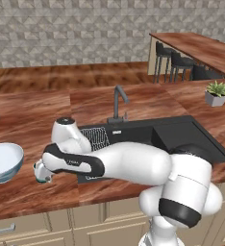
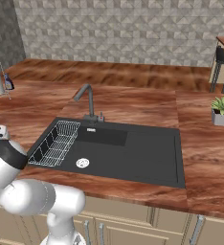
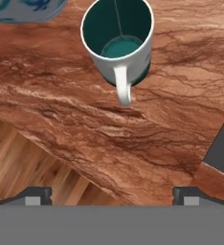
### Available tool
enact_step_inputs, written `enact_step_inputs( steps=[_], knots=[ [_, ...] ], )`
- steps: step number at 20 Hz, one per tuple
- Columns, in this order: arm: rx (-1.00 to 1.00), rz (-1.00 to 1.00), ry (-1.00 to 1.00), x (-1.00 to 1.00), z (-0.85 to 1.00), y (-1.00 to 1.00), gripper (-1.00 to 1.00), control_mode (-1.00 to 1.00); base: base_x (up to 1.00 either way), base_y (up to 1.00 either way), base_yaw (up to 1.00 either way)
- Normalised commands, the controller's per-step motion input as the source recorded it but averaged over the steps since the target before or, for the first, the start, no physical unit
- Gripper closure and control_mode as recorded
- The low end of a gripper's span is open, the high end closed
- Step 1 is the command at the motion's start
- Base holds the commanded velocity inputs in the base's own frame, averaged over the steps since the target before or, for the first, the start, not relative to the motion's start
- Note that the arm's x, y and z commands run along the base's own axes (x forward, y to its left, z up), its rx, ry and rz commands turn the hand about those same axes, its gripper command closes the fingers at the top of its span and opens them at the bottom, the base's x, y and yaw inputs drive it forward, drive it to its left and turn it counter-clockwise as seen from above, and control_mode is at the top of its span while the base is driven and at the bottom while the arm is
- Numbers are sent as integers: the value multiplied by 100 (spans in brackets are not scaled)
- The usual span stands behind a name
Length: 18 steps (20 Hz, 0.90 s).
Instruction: Pick the mug and place it in the sink. Pick the bowl and place it in the open cabinet and then close the cabinet.
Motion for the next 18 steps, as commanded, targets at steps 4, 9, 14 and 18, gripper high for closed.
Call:
enact_step_inputs(
  steps=[4,9,14,18],
  knots=[
    [-2,0,-3,13,-7,0,-100,-100,0,0,0],
    [0,0,-5,28,-8,2,-100,-100,0,0,0],
    [0,0,-3,20,-13,10,-100,-100,0,0,0],
    [0,0,-3,16,-17,21,-100,-100,0,0,0]
  ],
)
